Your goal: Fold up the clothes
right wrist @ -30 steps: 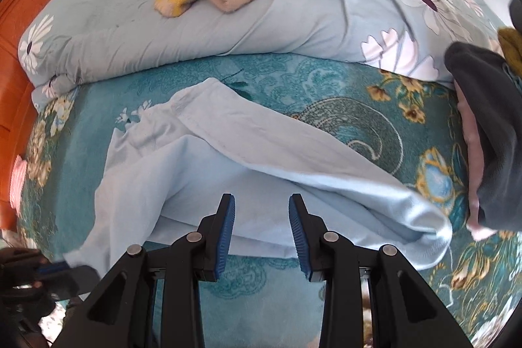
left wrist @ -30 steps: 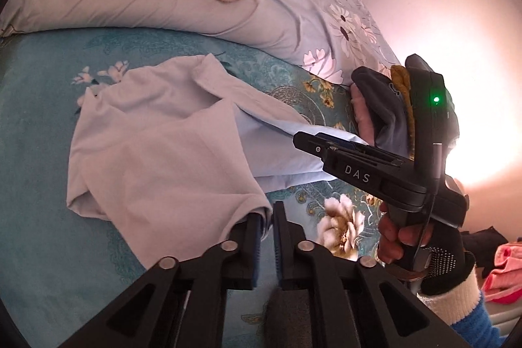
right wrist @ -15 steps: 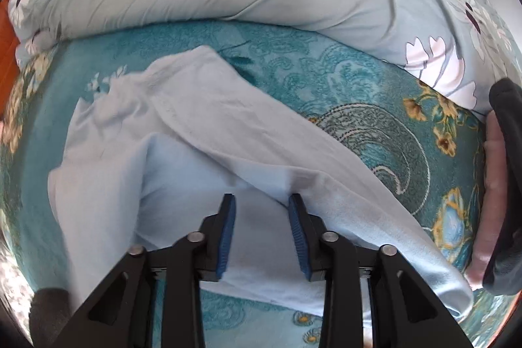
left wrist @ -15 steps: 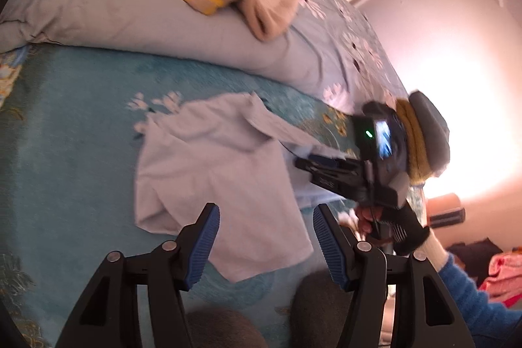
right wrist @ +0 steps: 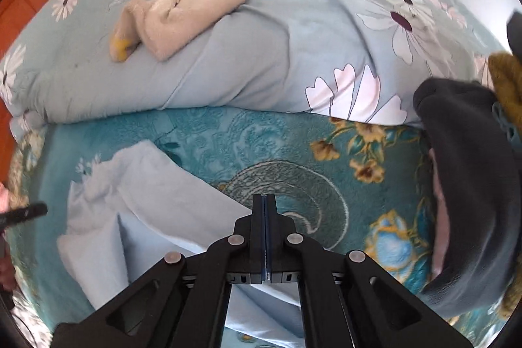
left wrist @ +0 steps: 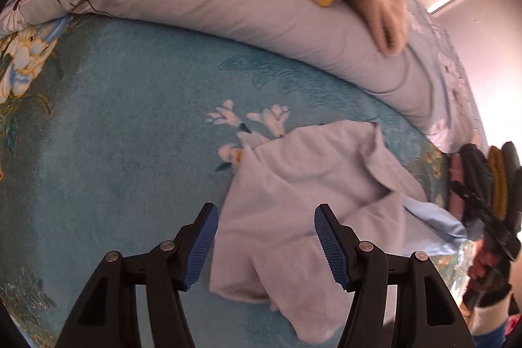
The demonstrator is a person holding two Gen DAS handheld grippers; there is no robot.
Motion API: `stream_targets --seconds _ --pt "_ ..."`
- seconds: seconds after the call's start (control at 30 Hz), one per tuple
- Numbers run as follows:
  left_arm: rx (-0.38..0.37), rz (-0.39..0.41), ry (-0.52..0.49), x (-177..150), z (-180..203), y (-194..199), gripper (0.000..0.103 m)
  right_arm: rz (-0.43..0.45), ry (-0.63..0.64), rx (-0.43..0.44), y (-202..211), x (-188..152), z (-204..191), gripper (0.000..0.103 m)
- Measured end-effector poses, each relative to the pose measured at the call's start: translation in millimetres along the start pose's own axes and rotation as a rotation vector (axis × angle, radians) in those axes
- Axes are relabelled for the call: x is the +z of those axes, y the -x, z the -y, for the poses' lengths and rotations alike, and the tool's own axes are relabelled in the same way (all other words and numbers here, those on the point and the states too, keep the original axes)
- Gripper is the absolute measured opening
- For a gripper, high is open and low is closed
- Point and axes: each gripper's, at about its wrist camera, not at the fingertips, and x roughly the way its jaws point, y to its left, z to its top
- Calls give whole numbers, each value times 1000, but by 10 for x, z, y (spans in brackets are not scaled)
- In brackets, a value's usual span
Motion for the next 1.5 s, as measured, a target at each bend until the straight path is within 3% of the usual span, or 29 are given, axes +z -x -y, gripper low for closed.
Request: stream_targets --seconds 0.1,0.17,0.2,0.23,0.3,0.37,0.47,0.53,0.6,0.67,0.83,1.0,1.1,1.2,1.3,1.4,1.5 --pt "73 -26 -11 91 17 -275 66 -49 77 77 -106 -18 -158 2" --pt "87 -38 -15 131 27 -402 66 -71 132 117 -173 -61 -283 19" --pt "94 -39 -17 143 31 -447 66 -85 157 141 -209 -88 -344 38" --pt "101 -40 -19 155 36 -491 66 -98 185 171 -246 -115 -412 45" --pt "101 -51 -25 162 44 -560 66 -120 251 185 -322 -171 -544 45" --pt "95 -61 -34 158 52 -615 66 -142 324 135 -407 -227 -690 45" --pt "88 -49 -33 124 56 -626 65 -167 342 118 -488 -257 -740 43" --pt "75 -39 -27 98 53 -615 64 -180 339 123 -510 -276 -748 19" --pt "57 -32 -19 71 50 -600 59 -190 322 142 -504 -295 -732 5" --pt "57 -23 -22 35 57 -591 47 -181 325 147 -468 -323 -718 3" --pt "56 -2 -27 -54 73 -569 27 -68 204 93 -275 -158 -392 2" --pt "22 8 22 -108 -71 -506 17 108 -31 -123 75 74 223 2" --pt "21 10 22 -118 -109 -498 16 135 -157 -217 151 113 537 2" --pt "16 12 25 -123 -119 -503 16 82 -188 -218 79 79 692 3" --pt "7 8 30 -132 -152 -497 16 67 -126 -211 61 -29 574 6" --pt "3 1 32 45 -111 -629 16 130 -87 -220 171 -113 406 18" --pt "7 -3 29 54 -117 -644 16 184 -40 -115 241 -176 215 22"
